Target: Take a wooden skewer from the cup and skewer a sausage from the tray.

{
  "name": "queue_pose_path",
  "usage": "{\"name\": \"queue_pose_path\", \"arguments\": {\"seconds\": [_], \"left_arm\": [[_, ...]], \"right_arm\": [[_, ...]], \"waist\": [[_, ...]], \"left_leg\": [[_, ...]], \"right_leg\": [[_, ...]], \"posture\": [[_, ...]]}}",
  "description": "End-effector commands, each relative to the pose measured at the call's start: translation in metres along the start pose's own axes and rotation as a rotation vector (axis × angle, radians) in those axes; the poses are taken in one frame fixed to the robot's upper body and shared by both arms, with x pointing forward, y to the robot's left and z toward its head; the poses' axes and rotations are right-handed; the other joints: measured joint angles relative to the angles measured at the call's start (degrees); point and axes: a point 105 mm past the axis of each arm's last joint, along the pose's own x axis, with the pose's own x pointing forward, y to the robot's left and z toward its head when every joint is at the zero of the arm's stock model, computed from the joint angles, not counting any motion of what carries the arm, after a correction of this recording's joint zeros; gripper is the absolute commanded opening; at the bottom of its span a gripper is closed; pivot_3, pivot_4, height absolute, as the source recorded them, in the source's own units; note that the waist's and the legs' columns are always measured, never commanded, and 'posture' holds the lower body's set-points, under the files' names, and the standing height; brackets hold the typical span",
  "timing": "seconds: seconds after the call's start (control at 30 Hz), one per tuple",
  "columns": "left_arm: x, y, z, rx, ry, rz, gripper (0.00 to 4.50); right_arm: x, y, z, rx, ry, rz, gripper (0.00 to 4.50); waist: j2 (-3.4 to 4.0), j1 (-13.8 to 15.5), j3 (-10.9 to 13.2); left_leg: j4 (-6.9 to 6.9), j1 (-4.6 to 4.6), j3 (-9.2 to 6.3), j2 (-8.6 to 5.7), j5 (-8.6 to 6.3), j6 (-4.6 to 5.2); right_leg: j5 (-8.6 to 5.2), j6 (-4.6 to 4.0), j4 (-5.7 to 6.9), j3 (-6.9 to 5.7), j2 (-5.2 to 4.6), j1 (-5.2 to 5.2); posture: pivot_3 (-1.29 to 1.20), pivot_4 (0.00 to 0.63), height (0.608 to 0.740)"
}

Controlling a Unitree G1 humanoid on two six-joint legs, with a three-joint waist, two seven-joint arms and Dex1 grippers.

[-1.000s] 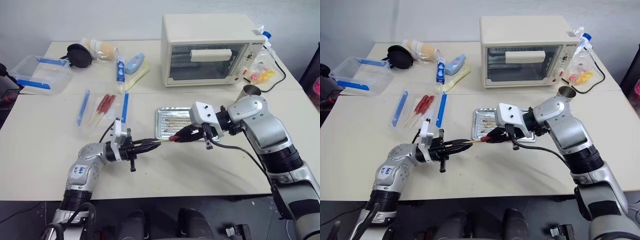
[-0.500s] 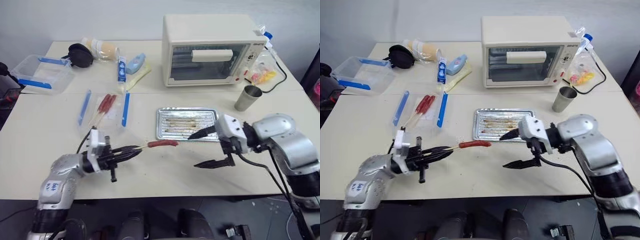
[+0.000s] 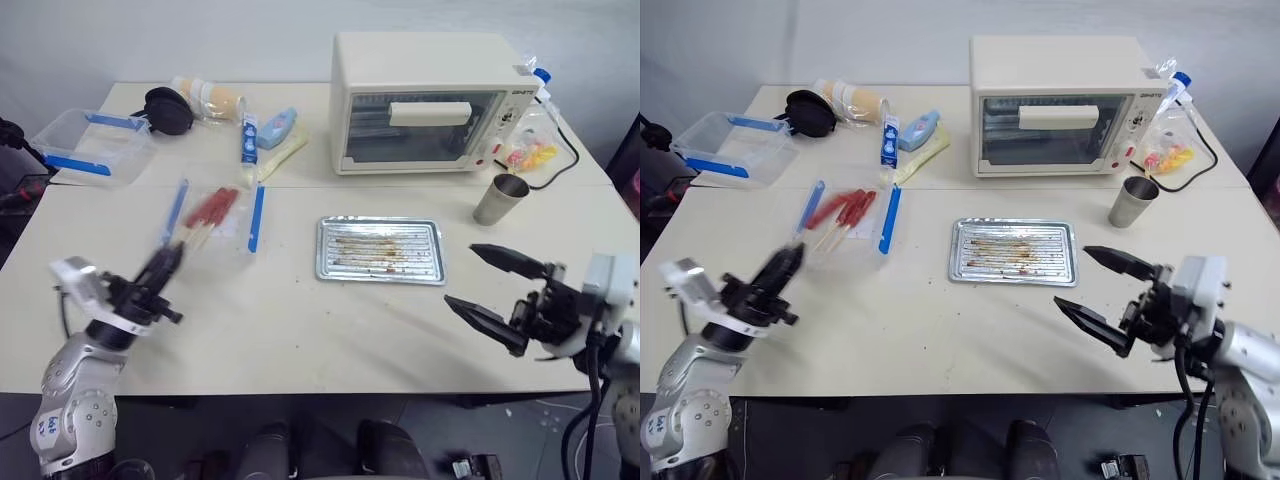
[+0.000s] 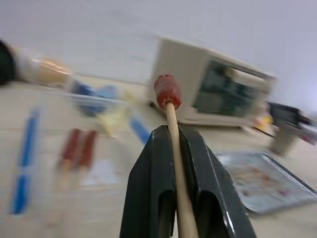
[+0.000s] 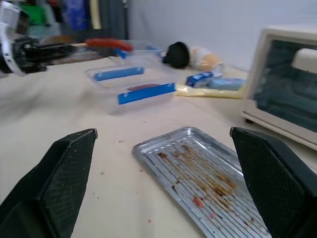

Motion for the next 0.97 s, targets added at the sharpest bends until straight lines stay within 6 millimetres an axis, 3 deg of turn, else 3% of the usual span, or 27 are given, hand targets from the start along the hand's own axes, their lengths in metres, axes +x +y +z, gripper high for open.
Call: {"name": "queue_pose_path", "arguments": {"seconds": [0.03, 0.17, 0.27, 0.37, 0.47, 0.53, 0.67, 0.73, 0.83, 0.97], "left_arm": [[0.019, 0.001, 0.002, 0.049, -0.019, 0.056, 0.0], [0.053, -0.009, -0.021, 0.121, 0.043, 0.014, 0.0], [0.072, -0.006, -0.037, 0.138, 0.071, 0.076, 0.0], [0.083, -0.003, -0.039, 0.137, 0.057, 0.106, 0.79], [0.088, -0.015, -0.029, 0.108, -0.003, 0.025, 1.72], [0.083, -0.023, -0.017, 0.136, -0.04, -0.038, 2.34], [0.06, -0.021, -0.011, 0.23, 0.097, -0.183, 3.62], [0.05, -0.025, -0.008, 0.28, 0.166, -0.268, 3.62], [0.015, -0.031, -0.014, 0.432, 0.381, -0.519, 3.62], [-0.021, -0.016, -0.02, 0.476, 0.564, -0.659, 3.62]], "right_arm": [[0.007, 0.015, 0.012, -0.089, -0.054, 0.006, 4.48], [0.016, 0.016, 0.008, -0.108, -0.073, 0.002, 4.48], [0.025, 0.013, 0.01, -0.126, -0.097, 0.004, 4.48], [0.03, 0.013, 0.012, -0.135, -0.112, 0.01, 4.5], [0.03, 0.014, 0.01, -0.13, -0.1, 0.019, 4.5], [0.028, 0.014, 0.007, -0.125, -0.078, 0.023, 4.5], [0.018, 0.01, 0.001, -0.114, -0.018, 0.044, 4.5], [0.013, 0.009, -0.004, -0.11, 0.014, 0.064, 4.5], [0.001, 0.006, -0.018, -0.101, 0.103, 0.132, 4.5], [-0.014, -0.006, -0.037, -0.088, 0.17, 0.158, 4.5]], "waist": [[-0.08, 0.1, -0.1], [-0.36, 0.1, -0.2], [-0.38, 0.0, -0.2], [-0.4, -0.1, -0.2], [-0.4, -0.1, -0.2], [-0.4, -0.1, -0.2], [-0.41, -0.4, -0.2], [-0.41, -0.4, -0.2], [-0.4, -0.5, -0.2], [-0.38, -0.4, -0.2]], "left_leg": [[0.0, 0.01, 0.02, -0.02, 0.0, 0.0], [0.0, 0.07, 0.15, -0.08, 0.0, 0.01], [-0.01, 0.06, 0.24, -0.05, 0.0, 0.0], [-0.03, 0.06, 0.27, 0.02, 0.0, 0.0], [-0.06, 0.05, 0.32, 0.04, 0.0, -0.01], [-0.05, 0.04, 0.33, 0.03, 0.0, 0.0], [-0.06, 0.06, 0.34, 0.06, 0.0, 0.0], [-0.08, 0.06, 0.34, 0.08, -0.01, 0.0], [-0.08, 0.07, 0.35, 0.08, -0.02, 0.01], [-0.11, 0.1, 0.37, 0.09, -0.05, 0.02]], "right_leg": [[0.0, 0.01, 0.04, 0.0, 0.01, -0.02], [0.02, 0.03, 0.13, -0.2, 0.06, -0.07], [0.02, 0.03, 0.14, -0.15, 0.12, -0.14], [0.01, 0.02, 0.13, -0.15, 0.17, -0.17], [0.01, 0.01, 0.11, -0.15, 0.17, -0.21], [0.01, 0.02, 0.09, -0.14, 0.15, -0.21], [0.0, 0.0, 0.08, -0.13, 0.17, -0.21], [-0.01, -0.02, 0.08, -0.13, 0.18, -0.21], [-0.01, -0.02, 0.04, -0.1, 0.15, -0.21], [-0.03, -0.06, -0.05, -0.09, 0.11, -0.2]], "posture": [[0.0, 0.15, 0.74], [0.0, 0.15, 0.74], [0.0, 0.15, 0.74], [0.0, 0.15, 0.74], [0.0, 0.15, 0.74], [0.0, 0.15, 0.74], [0.0, 0.15, 0.74], [0.0, 0.15, 0.74], [0.0, 0.15, 0.74], [0.0, 0.15, 0.74]]}}
